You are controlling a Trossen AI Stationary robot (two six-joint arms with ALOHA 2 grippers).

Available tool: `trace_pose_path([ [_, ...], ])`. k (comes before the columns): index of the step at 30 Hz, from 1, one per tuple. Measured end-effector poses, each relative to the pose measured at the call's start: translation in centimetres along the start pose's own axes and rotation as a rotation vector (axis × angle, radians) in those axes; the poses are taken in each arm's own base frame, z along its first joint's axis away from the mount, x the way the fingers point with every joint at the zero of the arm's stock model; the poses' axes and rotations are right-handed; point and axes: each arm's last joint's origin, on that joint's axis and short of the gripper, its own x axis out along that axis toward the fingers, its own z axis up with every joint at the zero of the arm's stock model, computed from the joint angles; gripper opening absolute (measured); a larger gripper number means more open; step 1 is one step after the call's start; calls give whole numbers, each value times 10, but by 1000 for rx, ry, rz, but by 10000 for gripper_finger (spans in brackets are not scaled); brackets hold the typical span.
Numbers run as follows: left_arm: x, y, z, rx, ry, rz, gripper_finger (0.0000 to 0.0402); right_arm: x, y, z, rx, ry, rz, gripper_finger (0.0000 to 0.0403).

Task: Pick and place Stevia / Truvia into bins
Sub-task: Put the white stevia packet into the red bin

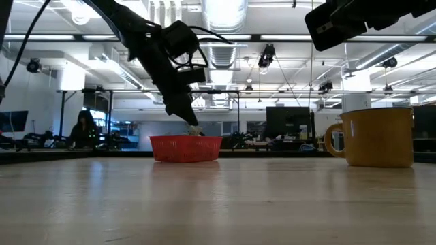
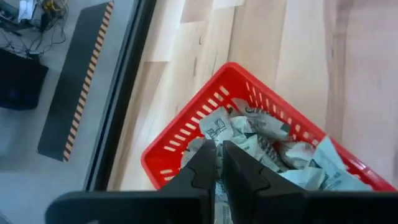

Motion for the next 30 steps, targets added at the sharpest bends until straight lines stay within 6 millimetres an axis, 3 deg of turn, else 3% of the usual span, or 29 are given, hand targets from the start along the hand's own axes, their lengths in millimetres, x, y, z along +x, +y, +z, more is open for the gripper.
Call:
trace_pose_path([
  [15, -4, 2, 2, -8, -2, 29, 159, 0, 0, 0, 0, 0, 0, 57],
  [23, -51, 0, 0, -3, 37, -12, 171, 0, 0, 0, 0, 1, 0, 57],
  [30, -107, -17, -30, -80, 271, -215, 171, 0, 0, -1, 23, 2, 0, 57],
])
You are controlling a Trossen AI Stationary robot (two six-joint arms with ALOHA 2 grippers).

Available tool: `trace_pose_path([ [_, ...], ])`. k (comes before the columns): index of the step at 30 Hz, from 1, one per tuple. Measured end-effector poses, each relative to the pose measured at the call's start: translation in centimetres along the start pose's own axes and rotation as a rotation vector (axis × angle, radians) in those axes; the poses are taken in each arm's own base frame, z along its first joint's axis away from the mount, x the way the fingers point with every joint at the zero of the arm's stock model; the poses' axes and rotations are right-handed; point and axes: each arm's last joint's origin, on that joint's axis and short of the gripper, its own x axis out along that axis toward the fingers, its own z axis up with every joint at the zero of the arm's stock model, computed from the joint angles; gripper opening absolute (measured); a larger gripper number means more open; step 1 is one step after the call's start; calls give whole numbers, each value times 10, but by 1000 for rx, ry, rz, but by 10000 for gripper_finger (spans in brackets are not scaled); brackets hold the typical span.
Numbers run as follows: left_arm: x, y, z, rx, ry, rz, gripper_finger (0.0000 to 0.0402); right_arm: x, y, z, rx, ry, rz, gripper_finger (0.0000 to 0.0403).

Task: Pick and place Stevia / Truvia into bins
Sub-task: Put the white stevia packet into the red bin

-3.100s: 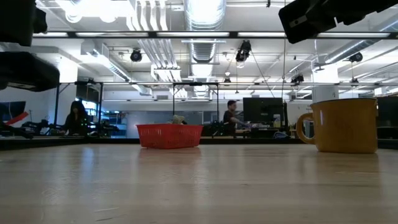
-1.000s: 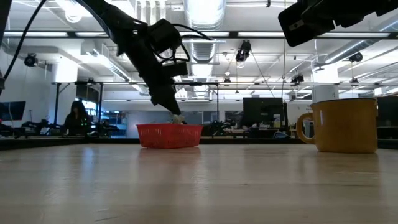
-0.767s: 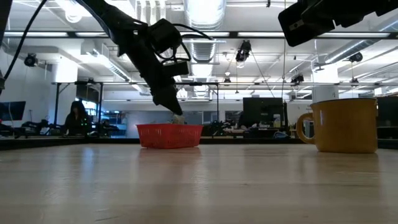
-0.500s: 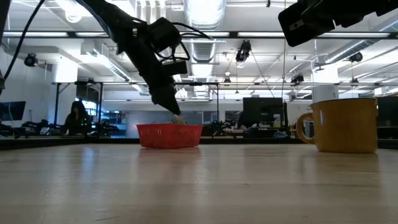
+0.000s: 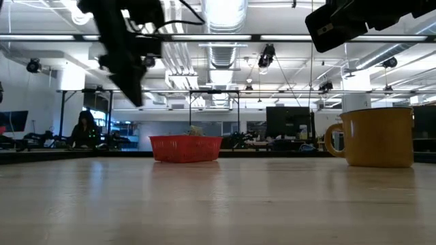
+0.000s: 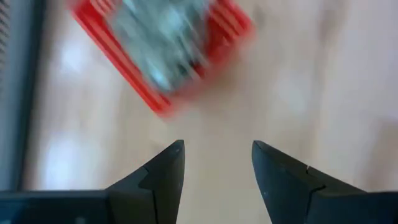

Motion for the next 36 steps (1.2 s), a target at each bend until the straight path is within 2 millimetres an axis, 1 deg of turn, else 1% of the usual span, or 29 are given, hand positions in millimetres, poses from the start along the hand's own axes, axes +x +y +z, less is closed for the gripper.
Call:
trace_pose_path([
  [2, -6, -10, -16, -35, 56, -46, 171, 0, 0, -1, 2, 4, 0, 57],
  [4, -8, -21, -31, -45, 86, -76, 171, 0, 0, -1, 4, 2, 0, 57],
  [9, -7, -45, -71, -123, 129, -168, 171, 0, 0, -2, 5, 7, 0, 57],
  [15, 1, -61, -111, -314, 198, -187, 171, 0, 0, -3, 9, 8, 0, 57],
  [19, 8, -68, -130, -417, 260, -186, 171, 1, -1, -4, 10, 8, -26, 57],
  [22, 12, -74, -137, -458, 296, -188, 171, 1, -1, -5, 13, 10, -32, 57],
  [25, 15, -79, -137, -464, 297, -196, 171, 1, -1, -7, 12, 5, -34, 57],
  [31, 22, -92, -126, -453, 250, -258, 171, 2, -1, -10, 12, 9, -37, 57],
  [36, 32, -107, -119, -431, 267, -314, 171, 2, -2, -10, 12, 12, -53, 57],
])
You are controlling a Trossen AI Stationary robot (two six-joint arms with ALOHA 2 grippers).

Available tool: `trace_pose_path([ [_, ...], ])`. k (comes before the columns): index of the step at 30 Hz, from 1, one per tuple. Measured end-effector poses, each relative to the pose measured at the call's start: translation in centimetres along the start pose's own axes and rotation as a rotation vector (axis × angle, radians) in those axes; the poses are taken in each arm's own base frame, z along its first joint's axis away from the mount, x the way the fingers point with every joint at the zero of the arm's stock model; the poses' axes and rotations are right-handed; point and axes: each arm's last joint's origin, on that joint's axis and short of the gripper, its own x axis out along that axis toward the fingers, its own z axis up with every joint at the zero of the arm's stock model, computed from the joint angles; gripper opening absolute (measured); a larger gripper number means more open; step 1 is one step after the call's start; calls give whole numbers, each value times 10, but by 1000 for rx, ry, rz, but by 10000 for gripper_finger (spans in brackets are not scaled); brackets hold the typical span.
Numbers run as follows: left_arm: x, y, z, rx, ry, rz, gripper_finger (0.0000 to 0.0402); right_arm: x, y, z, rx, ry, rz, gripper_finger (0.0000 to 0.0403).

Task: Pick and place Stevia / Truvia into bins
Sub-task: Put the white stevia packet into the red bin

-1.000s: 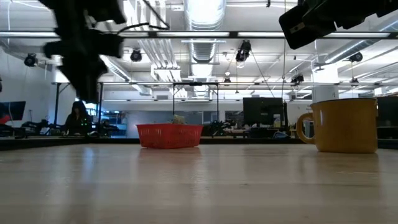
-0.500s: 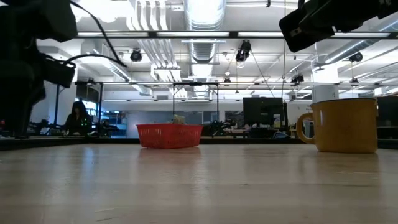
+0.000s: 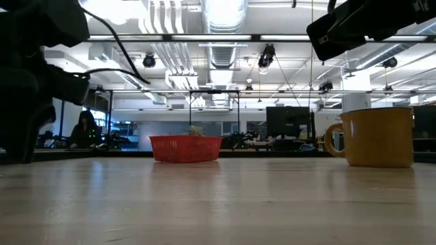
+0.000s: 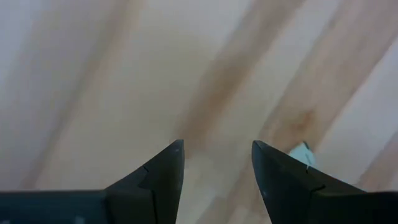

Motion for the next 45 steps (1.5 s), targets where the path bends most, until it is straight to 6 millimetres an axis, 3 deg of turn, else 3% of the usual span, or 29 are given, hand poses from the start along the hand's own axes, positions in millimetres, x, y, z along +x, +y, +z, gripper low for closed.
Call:
trace_pose_path([
  [7, 17, -16, -3, 23, 94, -7, 171, 0, 0, -1, 3, 3, 1, 57],
  [15, 7, -38, -2, 63, 112, -99, 171, 0, 0, -1, -4, 3, 0, 57],
  [22, 2, -49, -9, 78, 101, -102, 171, 0, 0, -1, -11, 3, 1, 57],
  [29, 13, -55, -22, 71, 140, -40, 171, 0, 0, -2, -12, 5, 0, 57],
  [37, 19, -61, -22, 69, 157, 0, 170, 0, 0, -2, -23, 4, 0, 57],
  [45, 18, -62, -21, 97, 152, 15, 113, 0, 0, -2, -26, 4, 0, 57],
])
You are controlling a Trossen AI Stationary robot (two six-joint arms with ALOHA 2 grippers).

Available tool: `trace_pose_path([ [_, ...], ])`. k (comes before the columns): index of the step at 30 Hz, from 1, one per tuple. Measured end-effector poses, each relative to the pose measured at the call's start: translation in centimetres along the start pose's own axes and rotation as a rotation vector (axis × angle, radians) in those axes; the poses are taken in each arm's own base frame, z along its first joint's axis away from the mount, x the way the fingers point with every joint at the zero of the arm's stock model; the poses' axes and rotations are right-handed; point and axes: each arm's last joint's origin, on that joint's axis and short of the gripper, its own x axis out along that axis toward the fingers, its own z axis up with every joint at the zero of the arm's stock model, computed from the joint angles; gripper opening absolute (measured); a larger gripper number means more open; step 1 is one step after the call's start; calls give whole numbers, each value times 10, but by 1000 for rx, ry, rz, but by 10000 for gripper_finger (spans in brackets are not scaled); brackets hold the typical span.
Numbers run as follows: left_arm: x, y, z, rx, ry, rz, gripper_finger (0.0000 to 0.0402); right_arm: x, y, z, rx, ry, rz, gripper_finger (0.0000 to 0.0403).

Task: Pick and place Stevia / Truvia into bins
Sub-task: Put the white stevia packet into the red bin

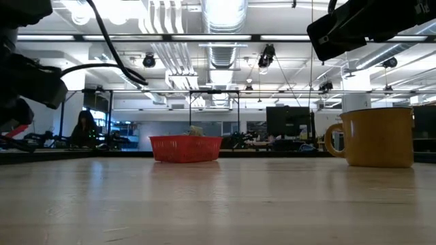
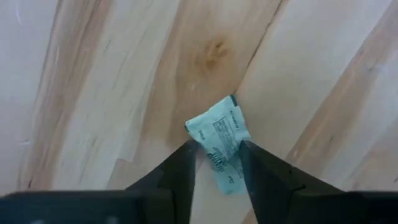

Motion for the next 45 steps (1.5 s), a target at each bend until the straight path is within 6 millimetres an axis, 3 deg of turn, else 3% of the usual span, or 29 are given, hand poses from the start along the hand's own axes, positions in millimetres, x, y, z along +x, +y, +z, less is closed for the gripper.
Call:
trace_pose_path([
  [13, -5, -4, 3, 120, -33, -3, 8, 0, 0, 0, -12, 0, 0, 57],
  [24, -33, -24, 26, 472, -356, 160, 3, 0, -1, 0, -13, 1, -27, 57],
  [33, -53, -21, 60, 629, -724, 571, 4, 0, -1, 0, -31, 1, -27, 57],
  [39, -62, -7, 92, 618, -791, 673, 4, 0, -1, 0, -38, 2, -27, 57],
  [45, -73, 26, 126, 512, -795, 758, 4, 0, -1, -1, -38, 4, -27, 57],
])
